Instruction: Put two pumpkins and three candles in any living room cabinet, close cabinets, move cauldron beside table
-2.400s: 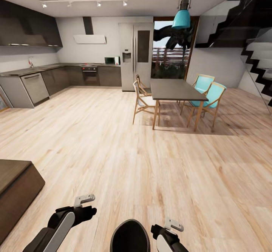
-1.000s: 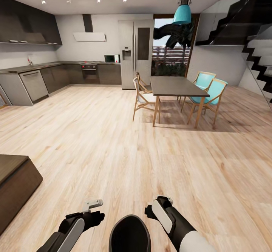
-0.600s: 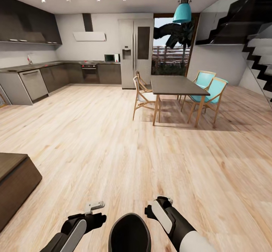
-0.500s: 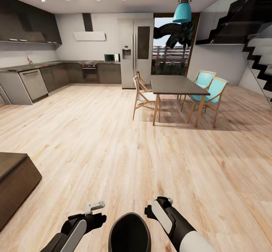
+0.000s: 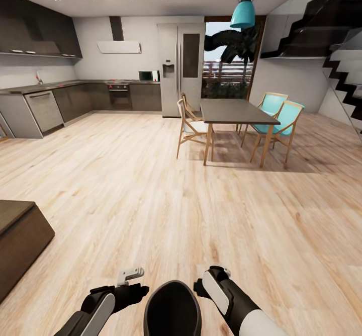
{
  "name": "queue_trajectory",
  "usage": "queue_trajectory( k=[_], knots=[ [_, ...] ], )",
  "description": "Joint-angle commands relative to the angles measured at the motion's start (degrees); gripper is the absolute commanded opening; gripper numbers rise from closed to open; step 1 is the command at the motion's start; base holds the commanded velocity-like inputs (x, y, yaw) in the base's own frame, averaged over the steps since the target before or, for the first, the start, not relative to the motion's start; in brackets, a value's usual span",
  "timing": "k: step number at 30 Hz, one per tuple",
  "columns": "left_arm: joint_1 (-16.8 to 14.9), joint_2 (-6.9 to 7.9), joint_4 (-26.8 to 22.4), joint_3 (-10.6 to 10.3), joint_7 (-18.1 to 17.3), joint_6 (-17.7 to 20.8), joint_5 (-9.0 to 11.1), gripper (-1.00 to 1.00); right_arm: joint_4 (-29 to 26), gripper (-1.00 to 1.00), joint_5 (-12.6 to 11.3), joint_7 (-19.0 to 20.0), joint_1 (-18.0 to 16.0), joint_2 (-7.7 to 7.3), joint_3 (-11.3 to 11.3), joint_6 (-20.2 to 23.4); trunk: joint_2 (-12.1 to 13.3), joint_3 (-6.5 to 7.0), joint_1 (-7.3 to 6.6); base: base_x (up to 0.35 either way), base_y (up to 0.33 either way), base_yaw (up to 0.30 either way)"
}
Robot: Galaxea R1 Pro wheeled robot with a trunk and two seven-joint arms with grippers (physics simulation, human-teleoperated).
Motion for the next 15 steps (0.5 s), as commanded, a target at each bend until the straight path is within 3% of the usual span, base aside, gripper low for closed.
queue_trajectory(
  k=[1,15],
  knots=[
    [-0.04,0.05,-0.08,-0.16,0.51,0.07,0.61,1.00,0.22,1.00,-0.39,-0.48,-0.05,0.00,0.15,0.11,-0.44,-0.24,0.22,0.000,0.000,0.000],
    [-0.04,0.00,-0.07,-0.16,0.44,0.01,-0.21,1.00,2.79,1.00,-0.28,-0.37,-0.05,0.00,0.39,-2.13,-6.06,-2.75,3.29,0.000,0.000,0.000]
  ],
)
